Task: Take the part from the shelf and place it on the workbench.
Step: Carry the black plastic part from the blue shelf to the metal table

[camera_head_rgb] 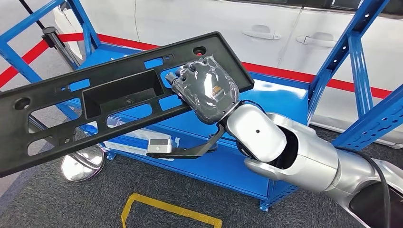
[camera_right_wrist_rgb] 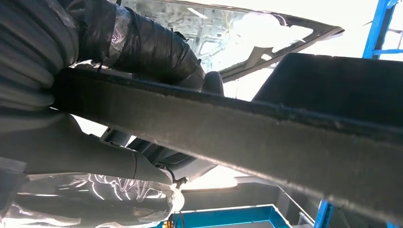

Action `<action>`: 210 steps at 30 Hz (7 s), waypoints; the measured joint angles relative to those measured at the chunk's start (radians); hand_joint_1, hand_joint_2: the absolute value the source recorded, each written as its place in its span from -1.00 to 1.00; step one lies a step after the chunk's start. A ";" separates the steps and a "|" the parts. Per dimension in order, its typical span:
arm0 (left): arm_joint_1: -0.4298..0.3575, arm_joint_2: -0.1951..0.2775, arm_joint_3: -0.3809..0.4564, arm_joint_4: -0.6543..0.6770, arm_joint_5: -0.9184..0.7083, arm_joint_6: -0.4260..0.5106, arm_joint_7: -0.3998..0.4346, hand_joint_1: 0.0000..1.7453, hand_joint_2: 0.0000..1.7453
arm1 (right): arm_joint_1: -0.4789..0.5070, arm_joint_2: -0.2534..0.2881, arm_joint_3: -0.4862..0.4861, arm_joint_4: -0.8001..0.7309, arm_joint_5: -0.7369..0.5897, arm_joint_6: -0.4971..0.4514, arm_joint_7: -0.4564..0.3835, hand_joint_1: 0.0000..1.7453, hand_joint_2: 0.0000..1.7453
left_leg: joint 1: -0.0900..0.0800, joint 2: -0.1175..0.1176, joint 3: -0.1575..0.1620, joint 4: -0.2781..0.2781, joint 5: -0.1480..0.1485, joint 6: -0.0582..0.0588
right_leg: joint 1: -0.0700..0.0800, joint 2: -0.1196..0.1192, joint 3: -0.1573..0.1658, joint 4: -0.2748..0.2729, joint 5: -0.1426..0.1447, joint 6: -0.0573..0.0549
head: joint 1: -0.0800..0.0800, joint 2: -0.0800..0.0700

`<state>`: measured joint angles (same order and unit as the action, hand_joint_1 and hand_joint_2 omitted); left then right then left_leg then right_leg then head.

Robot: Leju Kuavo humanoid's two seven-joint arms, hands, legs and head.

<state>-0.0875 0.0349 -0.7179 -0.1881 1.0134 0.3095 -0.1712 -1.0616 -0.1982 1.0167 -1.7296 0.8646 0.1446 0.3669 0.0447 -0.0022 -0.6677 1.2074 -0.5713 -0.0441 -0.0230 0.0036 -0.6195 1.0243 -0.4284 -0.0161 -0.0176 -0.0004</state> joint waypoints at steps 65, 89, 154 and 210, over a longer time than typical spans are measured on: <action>-0.014 0.038 -0.038 0.009 -0.032 0.084 0.241 -1.00 1.00 | 0.205 -0.010 -0.063 0.127 0.011 -0.119 -0.129 1.00 1.00 | -0.013 -0.002 -0.025 0.016 0.059 -0.006 | 0.016 -0.018 0.007 -0.051 0.043 -0.019 | -0.006 0.000; -0.019 0.037 -0.051 0.009 -0.026 0.078 0.227 -1.00 1.00 | 0.188 -0.003 -0.069 0.148 0.008 -0.095 -0.119 1.00 1.00 | -0.041 -0.002 -0.010 -0.200 0.198 0.036 | 0.060 -0.016 0.120 -0.083 -0.027 -0.073 | -0.001 0.000; -0.004 -0.007 -0.045 0.010 0.015 0.008 0.017 -1.00 1.00 | -0.122 0.049 0.049 0.053 0.016 0.090 0.009 1.00 1.00 | -0.013 -0.015 -0.073 -0.020 0.078 0.004 | 0.028 -0.019 0.087 -0.095 0.015 -0.027 | -0.013 0.000; -0.002 0.003 -0.039 0.012 0.035 -0.009 0.043 -1.00 1.00 | -0.463 0.211 0.206 0.486 -0.215 0.278 0.075 1.00 1.00 | 0.004 -0.155 -0.029 -0.186 0.204 0.021 | 0.024 0.080 0.039 0.021 -0.028 -0.023 | -0.001 0.000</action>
<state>-0.0897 0.0380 -0.7566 -0.1756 1.0481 0.3003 -0.1282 -1.5242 0.0125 1.2223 -1.2441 0.6496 0.4222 0.4417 0.0483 -0.1575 -0.6962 1.0211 -0.3677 -0.0233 0.0007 0.0831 -0.5810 1.0457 -0.4564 -0.0390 -0.0187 -0.0003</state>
